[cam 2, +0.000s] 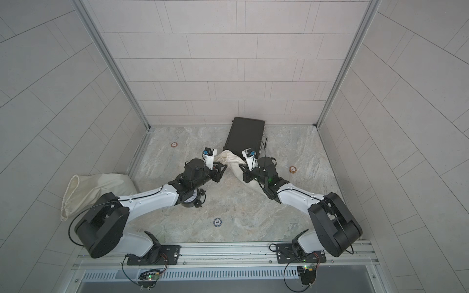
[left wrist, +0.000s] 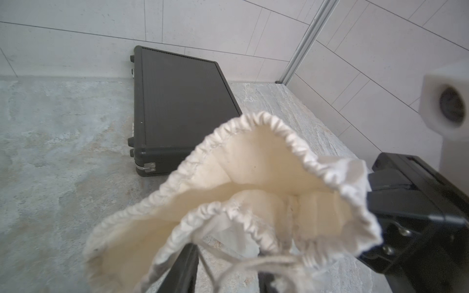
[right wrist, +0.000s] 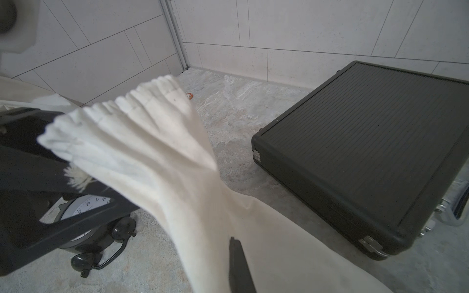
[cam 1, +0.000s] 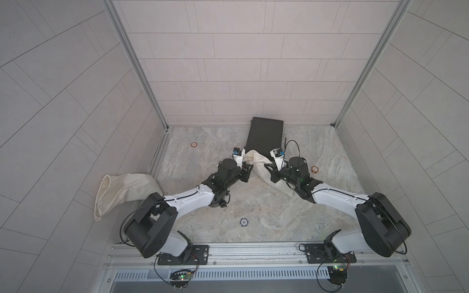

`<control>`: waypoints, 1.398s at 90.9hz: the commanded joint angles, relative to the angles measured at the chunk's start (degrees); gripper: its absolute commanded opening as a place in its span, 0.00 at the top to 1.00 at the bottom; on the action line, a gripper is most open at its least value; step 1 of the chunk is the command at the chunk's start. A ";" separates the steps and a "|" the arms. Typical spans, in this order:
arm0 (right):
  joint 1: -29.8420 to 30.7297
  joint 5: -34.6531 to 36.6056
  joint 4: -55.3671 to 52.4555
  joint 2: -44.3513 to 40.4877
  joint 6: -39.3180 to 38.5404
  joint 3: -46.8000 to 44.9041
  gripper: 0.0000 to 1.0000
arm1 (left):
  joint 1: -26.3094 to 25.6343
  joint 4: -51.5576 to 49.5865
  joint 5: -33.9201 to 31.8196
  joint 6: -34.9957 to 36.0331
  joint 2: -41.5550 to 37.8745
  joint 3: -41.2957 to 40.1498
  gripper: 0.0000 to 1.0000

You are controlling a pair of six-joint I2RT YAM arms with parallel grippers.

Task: Close the soil bag
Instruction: Adjust the soil bag at the center of the board.

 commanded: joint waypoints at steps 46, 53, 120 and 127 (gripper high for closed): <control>-0.12 -0.90 0.64 -1.42 0.44 0.82 1.00 | 2.06 6.45 10.63 -0.02 0.15 -1.36 0.71; -0.12 -0.68 0.64 -1.43 0.63 0.82 1.00 | 2.08 6.30 11.92 0.01 -0.31 -1.51 0.77; -1.42 7.94 -2.94 -1.80 2.12 1.23 0.93 | 2.03 -4.47 19.45 0.02 -15.33 -2.10 1.00; -1.86 7.80 -3.17 -2.01 2.62 1.33 0.82 | 2.08 -10.76 22.30 -0.92 -18.33 2.33 1.00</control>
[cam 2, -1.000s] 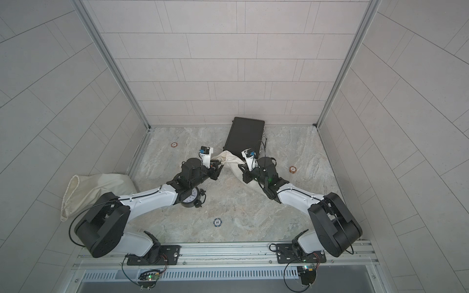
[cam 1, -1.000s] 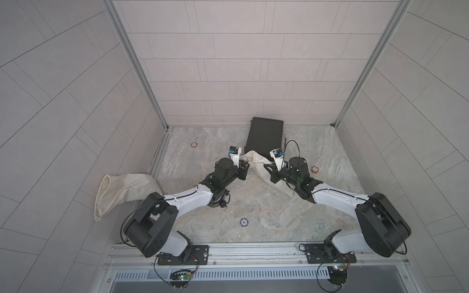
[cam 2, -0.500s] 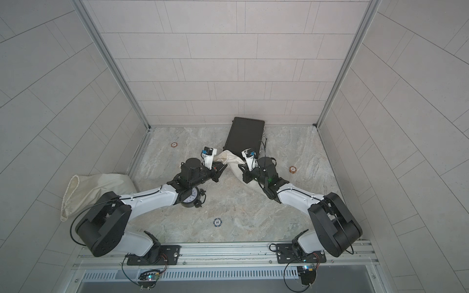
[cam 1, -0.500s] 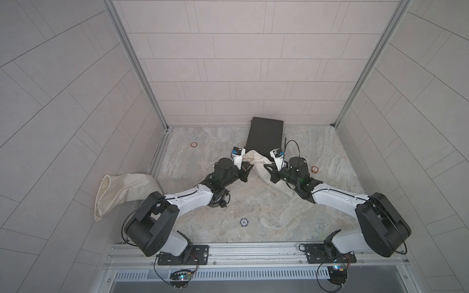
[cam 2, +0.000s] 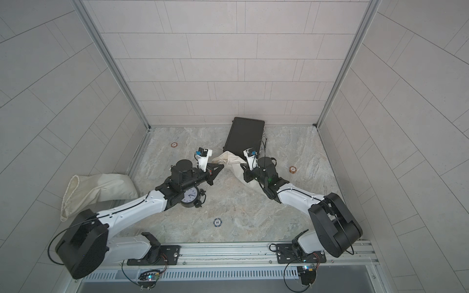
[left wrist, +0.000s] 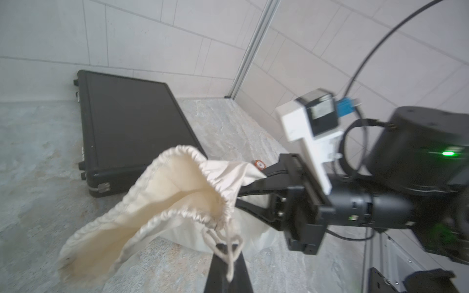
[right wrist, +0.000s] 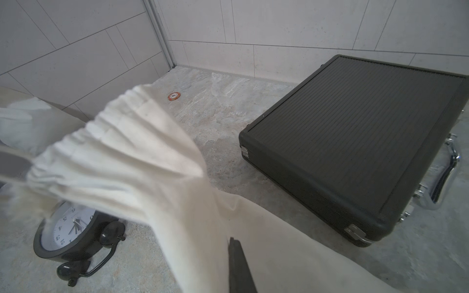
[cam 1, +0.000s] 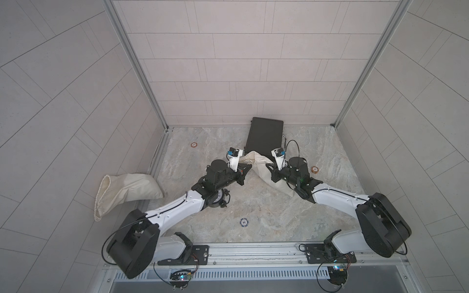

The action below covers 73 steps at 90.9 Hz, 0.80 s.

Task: Close the soil bag
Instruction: Adjust the soil bag at the center of the board.

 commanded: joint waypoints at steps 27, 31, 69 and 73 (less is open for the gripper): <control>-1.31 0.66 -6.17 -11.39 -2.03 1.43 0.41 | 0.24 -23.51 11.09 -4.46 -0.53 26.75 1.00; -0.95 -0.38 -7.30 -13.37 -2.14 1.95 0.37 | 0.24 -24.69 11.49 -4.72 1.02 29.44 1.00; 3.84 -6.16 -11.38 -20.77 -7.56 9.94 0.15 | -0.20 -30.76 11.89 -7.15 6.59 42.69 1.00; 4.54 -6.36 -11.11 -19.90 -7.86 11.23 0.16 | -0.20 -30.85 11.89 -7.25 6.48 43.07 1.00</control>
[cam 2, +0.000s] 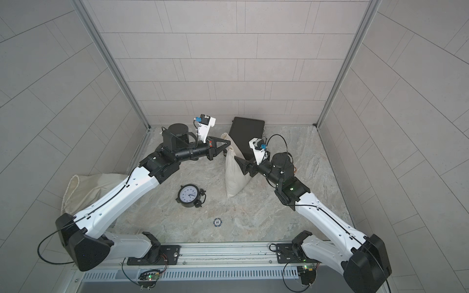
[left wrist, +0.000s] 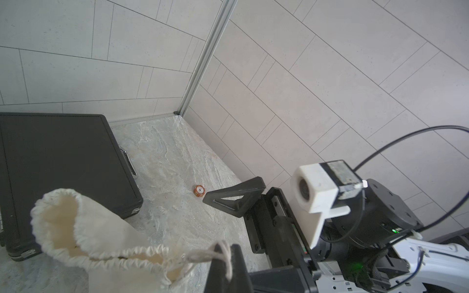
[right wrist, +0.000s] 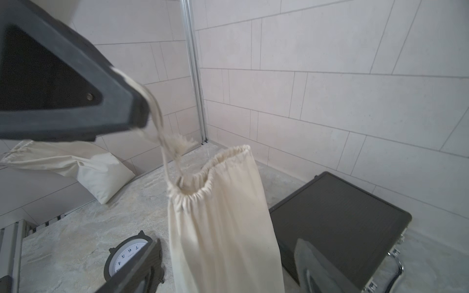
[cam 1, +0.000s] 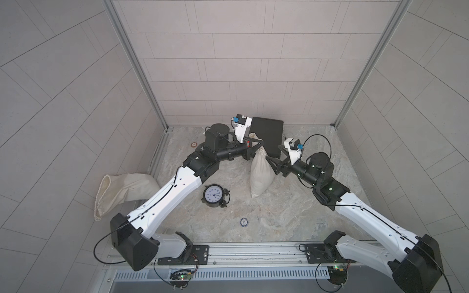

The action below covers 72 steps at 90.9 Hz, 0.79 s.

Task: Close the soil bag
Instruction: Adjust the soil bag at the center of the board, then frap the soil bag at the center of the board.

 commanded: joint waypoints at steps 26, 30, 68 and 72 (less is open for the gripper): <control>2.75 -1.61 1.54 7.81 -1.70 9.59 0.41 | -0.44 1.75 1.45 -0.84 -1.03 4.66 1.00; 2.75 -1.74 2.52 8.76 -1.73 10.10 0.45 | -0.41 1.84 1.35 -0.94 -1.30 4.79 1.00; 1.70 9.82 6.86 19.90 0.14 1.65 0.74 | 0.79 -2.45 -2.58 -0.87 -4.02 14.85 1.00; 1.47 10.54 7.38 20.91 0.18 0.09 0.74 | 1.24 -3.05 -3.63 -0.70 -4.46 15.80 1.00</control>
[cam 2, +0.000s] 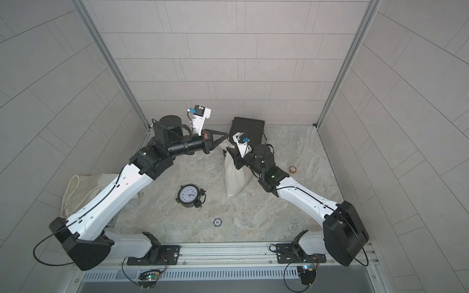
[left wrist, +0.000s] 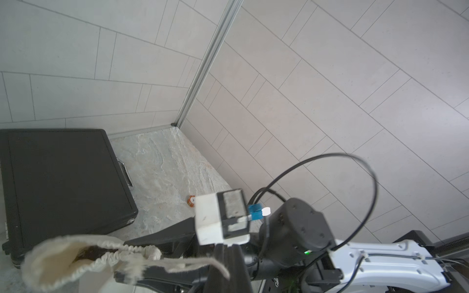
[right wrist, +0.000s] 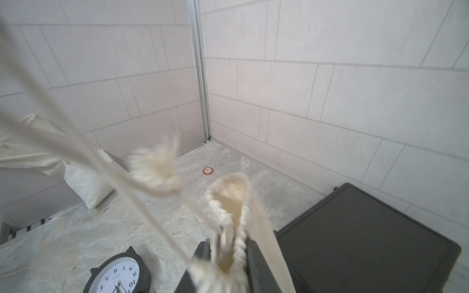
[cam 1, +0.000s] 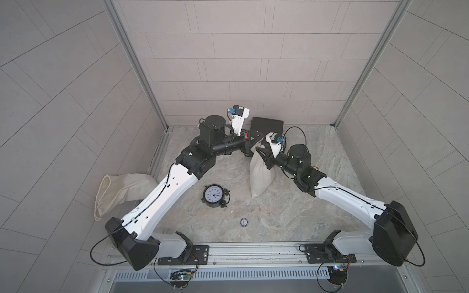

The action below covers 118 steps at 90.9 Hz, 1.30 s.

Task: Close the soil bag
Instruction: Frap the soil bag at the center of the board.

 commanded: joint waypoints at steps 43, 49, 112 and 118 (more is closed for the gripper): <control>0.09 -6.68 -5.56 -5.30 -0.08 1.79 0.42 | 1.72 6.34 -2.11 -0.35 -4.96 1.66 1.00; 0.69 -6.85 -5.02 -5.99 -0.07 3.33 0.41 | 1.77 6.61 -1.44 -0.55 -4.92 1.66 1.00; 4.28 -10.45 -8.57 -0.08 2.44 18.20 0.80 | 1.73 7.95 0.78 -2.08 -4.91 0.60 1.00; 4.28 -9.84 -10.06 0.37 2.55 19.52 0.99 | 1.80 8.00 -0.17 -1.60 -5.63 -0.25 1.00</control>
